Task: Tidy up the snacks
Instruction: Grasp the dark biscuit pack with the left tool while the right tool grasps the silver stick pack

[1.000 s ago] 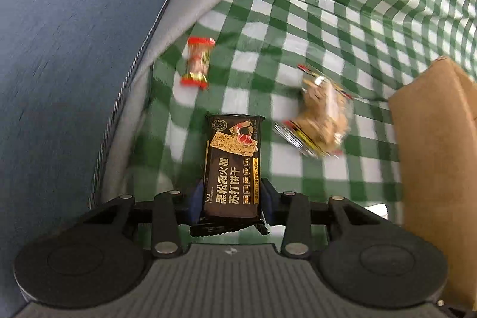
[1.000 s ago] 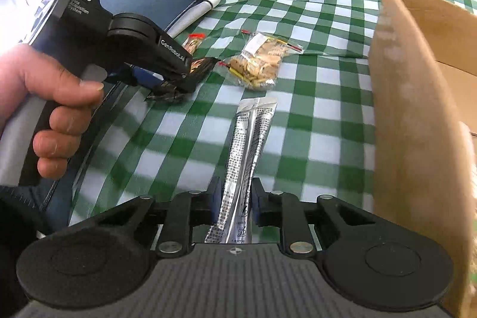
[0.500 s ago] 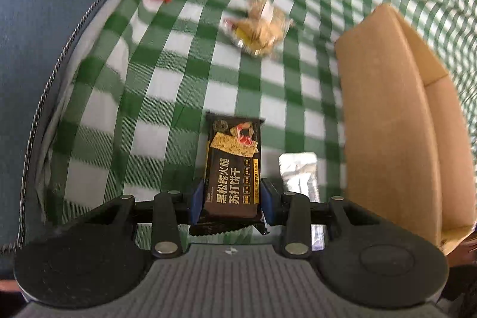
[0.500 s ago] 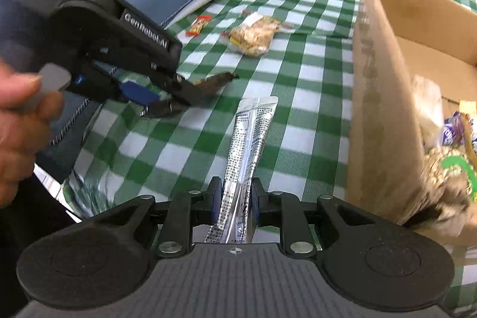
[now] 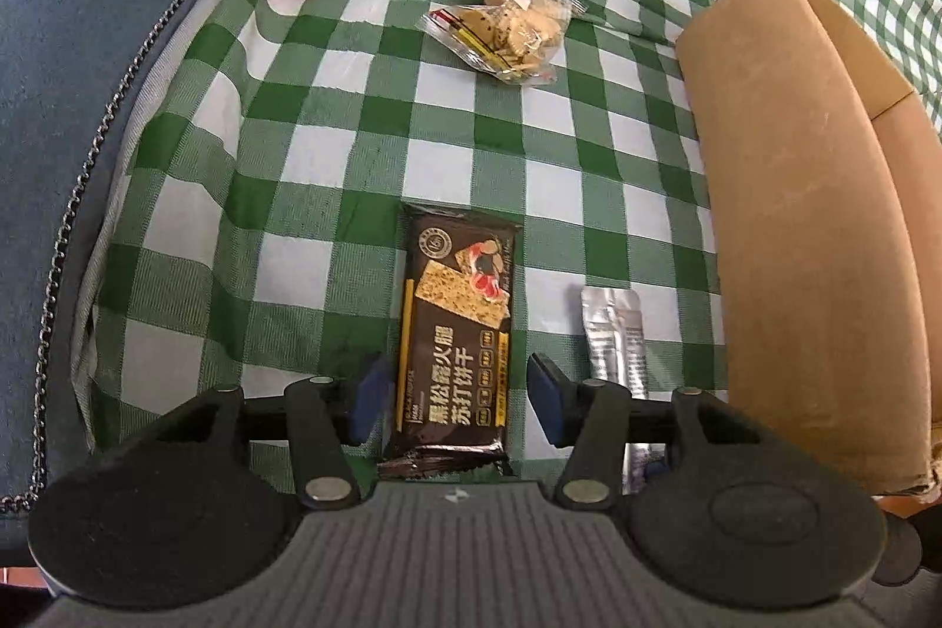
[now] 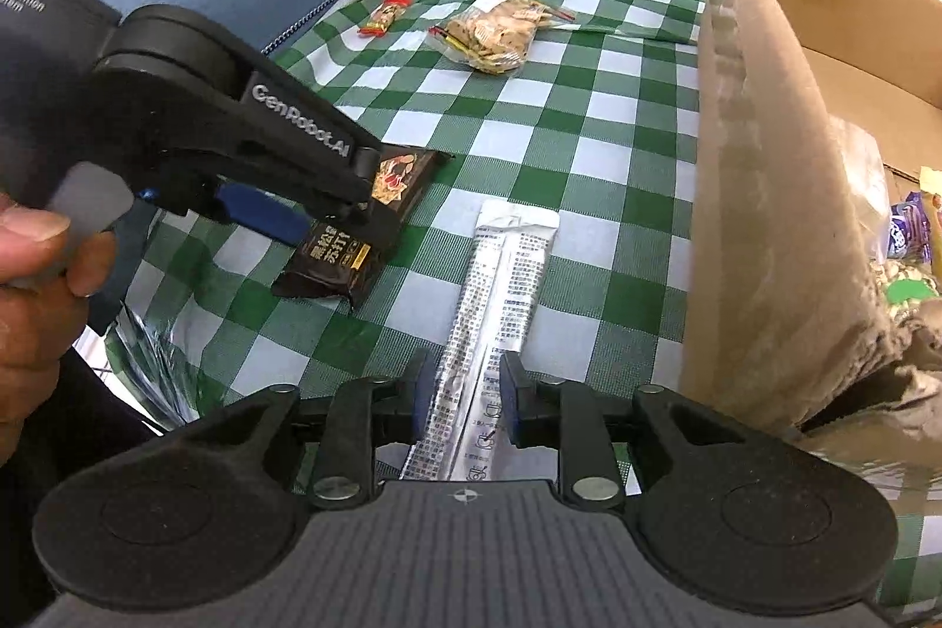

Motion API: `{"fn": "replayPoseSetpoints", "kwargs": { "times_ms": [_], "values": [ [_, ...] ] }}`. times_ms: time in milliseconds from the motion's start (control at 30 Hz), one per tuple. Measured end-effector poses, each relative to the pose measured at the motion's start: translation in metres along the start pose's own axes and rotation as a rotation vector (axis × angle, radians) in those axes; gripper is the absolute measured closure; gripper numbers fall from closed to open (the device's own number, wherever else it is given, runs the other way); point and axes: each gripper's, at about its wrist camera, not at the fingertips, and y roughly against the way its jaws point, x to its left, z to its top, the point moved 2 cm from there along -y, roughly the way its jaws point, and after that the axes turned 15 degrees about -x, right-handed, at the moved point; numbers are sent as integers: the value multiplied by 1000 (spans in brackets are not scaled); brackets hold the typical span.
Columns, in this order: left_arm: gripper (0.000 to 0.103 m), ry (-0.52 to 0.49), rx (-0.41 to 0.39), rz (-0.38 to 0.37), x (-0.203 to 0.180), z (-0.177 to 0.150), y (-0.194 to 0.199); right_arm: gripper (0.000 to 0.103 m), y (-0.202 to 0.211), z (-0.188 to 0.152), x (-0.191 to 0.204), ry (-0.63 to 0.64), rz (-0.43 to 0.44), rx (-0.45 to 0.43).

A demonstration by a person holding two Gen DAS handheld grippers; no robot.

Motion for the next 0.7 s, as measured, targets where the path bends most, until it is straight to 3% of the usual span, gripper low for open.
{"fn": "replayPoseSetpoints", "kwargs": {
  "times_ms": [233,367,467,700],
  "values": [
    [43,-17,-1,6,-2,0,-2,58,-6,-3,1,17,-8,20],
    [43,-24,-4,8,-2,1,-3,59,-10,-8,2,53,-26,25],
    [42,-27,-6,9,-3,1,-3,68,-10,-8,5,94,-42,18],
    [41,-29,-9,7,-3,1,-4,75,-6,-8,7,130,-72,-5]
  ]
}}
